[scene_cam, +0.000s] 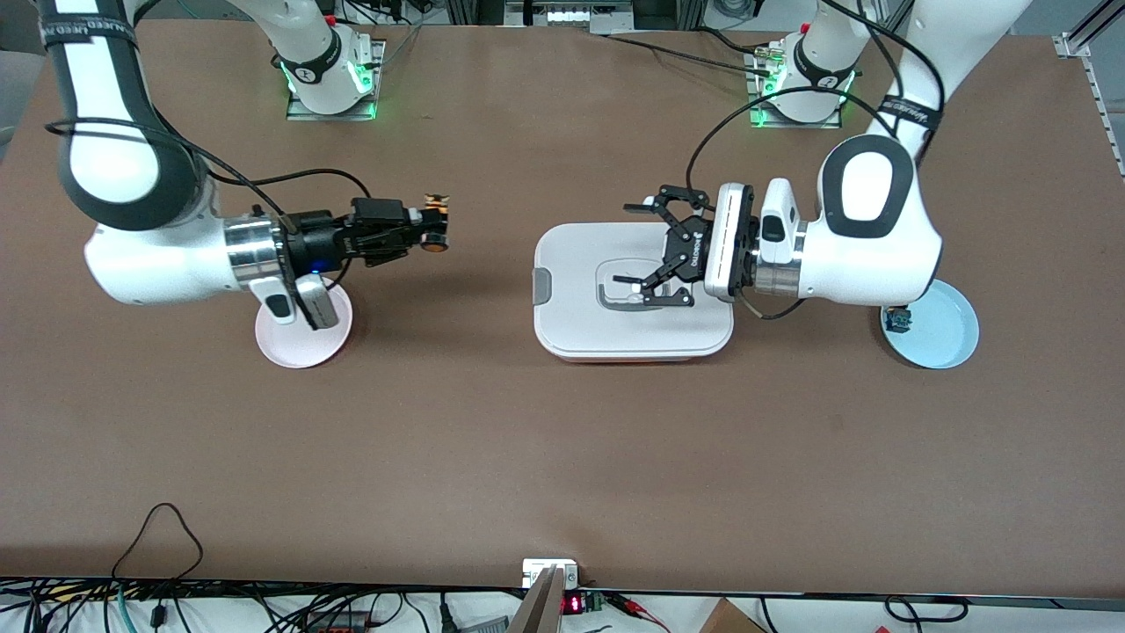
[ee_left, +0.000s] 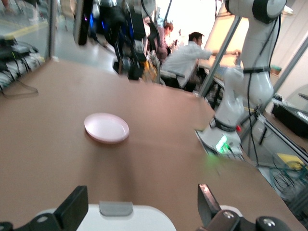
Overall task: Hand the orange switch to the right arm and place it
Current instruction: 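Lower the switch onto the white plate while the left gripper withdraws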
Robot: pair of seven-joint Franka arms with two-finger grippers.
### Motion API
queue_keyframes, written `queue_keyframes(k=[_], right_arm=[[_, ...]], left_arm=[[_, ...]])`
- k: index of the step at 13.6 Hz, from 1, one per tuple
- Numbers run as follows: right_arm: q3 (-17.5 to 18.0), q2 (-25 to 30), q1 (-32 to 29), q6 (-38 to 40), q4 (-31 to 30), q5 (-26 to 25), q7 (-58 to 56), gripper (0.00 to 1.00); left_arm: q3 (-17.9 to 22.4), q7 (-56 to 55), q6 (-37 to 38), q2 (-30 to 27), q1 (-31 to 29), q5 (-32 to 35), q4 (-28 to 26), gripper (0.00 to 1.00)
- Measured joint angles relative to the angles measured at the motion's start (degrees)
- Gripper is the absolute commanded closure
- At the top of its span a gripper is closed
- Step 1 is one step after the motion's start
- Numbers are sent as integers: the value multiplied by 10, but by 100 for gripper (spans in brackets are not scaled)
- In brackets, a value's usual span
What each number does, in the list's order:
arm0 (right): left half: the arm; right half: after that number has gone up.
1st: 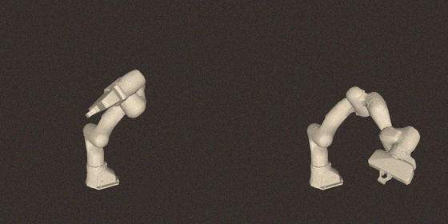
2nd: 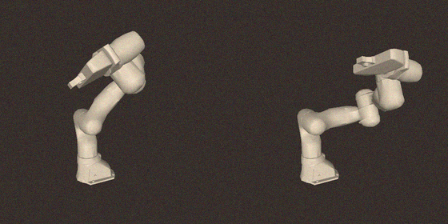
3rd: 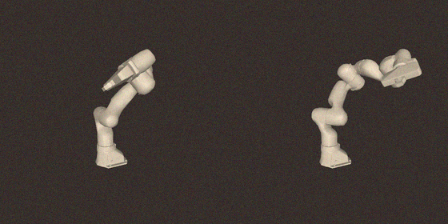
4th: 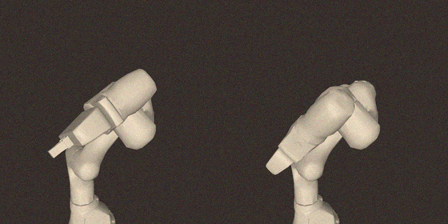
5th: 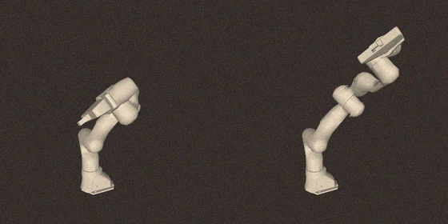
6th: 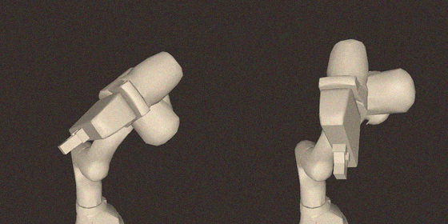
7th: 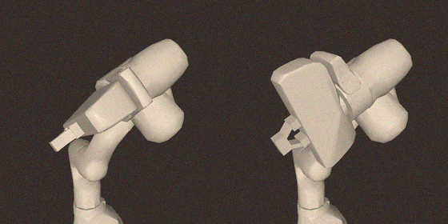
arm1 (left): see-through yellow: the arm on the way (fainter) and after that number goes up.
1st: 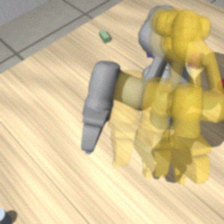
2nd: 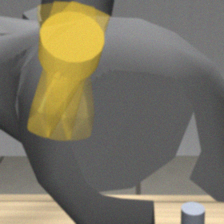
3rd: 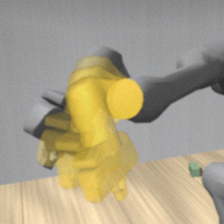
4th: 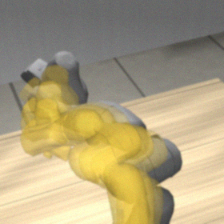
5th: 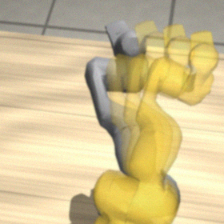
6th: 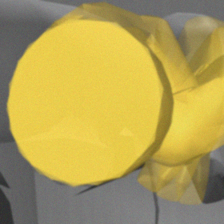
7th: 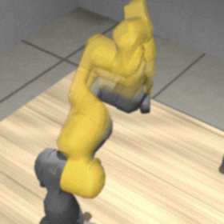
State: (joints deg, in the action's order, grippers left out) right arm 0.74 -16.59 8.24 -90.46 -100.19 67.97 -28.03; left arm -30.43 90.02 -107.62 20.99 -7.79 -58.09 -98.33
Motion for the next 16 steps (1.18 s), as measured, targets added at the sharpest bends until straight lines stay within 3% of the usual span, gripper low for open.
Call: queue_keyframes(k=[3,6,9,11,13,16], right_arm=[[0,22,-16,1,22,-145,-29,100],[0,38,-18,1,43,-324,-80,100],[0,41,-18,-16,44,-513,-185,100],[0,40,-18,-66,33,-622,-254,100],[1,37,-18,-129,5,-688,-308,100],[3,34,-17,-216,-35,-727,-394,100]], left_arm=[[3,-98,63,-20,-17,159,0,0],[5,-229,136,-24,-29,320,2,0],[2,-388,223,-31,-29,477,38,0],[-1,-510,282,-36,-22,553,78,0],[-4,-633,322,-39,-15,618,117,0],[-4,-731,342,-41,-4,696,172,0]])
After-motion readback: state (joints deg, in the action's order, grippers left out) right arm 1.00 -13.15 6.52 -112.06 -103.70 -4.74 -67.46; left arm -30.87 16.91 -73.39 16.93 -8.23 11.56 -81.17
